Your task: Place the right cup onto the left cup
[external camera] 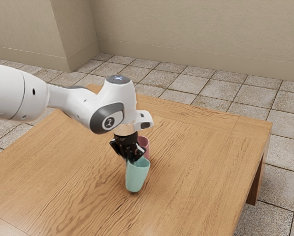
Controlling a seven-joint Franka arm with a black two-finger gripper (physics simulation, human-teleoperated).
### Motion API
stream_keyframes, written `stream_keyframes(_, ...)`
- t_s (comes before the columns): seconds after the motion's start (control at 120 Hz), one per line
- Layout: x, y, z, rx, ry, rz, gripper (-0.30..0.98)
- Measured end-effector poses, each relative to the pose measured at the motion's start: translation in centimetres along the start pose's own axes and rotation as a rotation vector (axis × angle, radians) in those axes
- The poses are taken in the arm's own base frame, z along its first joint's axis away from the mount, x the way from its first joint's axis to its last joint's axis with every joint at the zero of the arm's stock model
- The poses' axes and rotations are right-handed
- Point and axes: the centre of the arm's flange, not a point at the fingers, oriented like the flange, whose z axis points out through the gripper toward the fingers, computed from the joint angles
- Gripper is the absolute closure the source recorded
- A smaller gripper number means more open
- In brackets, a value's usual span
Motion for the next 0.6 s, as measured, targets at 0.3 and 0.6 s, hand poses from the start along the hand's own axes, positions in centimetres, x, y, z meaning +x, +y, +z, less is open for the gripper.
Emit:
stream_keyframes(0.3,2.8,0.6,-7.2,0.024,0.058,-0.001,0.78)
stream_keyframes(0.6,4.9,-0.6,-14.3,0.08,0.087,-0.019,0.78)
